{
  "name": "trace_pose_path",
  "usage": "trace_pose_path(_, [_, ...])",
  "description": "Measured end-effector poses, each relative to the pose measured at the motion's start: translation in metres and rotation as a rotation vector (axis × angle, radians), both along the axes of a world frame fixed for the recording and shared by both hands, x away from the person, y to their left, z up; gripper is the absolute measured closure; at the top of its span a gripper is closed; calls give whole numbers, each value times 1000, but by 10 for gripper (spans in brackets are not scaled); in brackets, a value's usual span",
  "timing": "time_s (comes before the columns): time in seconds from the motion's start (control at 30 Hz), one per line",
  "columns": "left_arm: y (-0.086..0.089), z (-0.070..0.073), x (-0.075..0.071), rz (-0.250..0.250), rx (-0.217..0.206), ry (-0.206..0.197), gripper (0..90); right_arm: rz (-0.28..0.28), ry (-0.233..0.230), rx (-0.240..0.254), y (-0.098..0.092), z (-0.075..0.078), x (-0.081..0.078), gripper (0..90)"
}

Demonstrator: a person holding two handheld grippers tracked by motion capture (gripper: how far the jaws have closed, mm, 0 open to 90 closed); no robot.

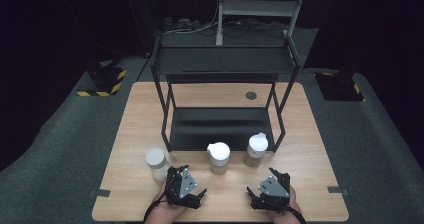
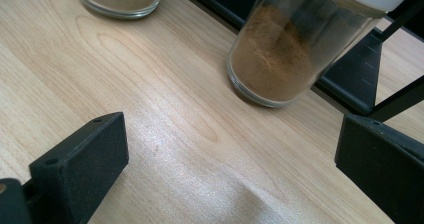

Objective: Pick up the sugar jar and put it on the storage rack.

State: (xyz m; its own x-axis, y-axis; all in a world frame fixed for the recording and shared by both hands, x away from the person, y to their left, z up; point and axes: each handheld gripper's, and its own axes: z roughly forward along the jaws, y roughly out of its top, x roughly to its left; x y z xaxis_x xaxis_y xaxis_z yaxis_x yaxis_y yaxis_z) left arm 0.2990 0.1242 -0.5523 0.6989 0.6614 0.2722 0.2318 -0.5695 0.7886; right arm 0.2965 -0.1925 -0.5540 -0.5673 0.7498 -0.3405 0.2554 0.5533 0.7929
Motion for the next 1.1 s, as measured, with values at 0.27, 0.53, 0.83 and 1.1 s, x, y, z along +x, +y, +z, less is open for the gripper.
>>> trace_pose_path(0.27, [-2, -1, -1, -15, 16, -5, 10, -10, 11, 32, -3, 1, 1, 0])
trace_pose_path(0.53, [-1, 0, -2, -21, 11, -13, 11, -9, 14, 24, -2, 1, 1, 0])
trace_pose_path(0.83, [6, 2, -2, -22, -45, -6, 10, -11, 20, 26, -2, 1, 2, 0])
trace_pose_path(1.1, [12, 15, -6, -19, -91, -18, 10, -5, 17, 19, -2, 1, 2, 0])
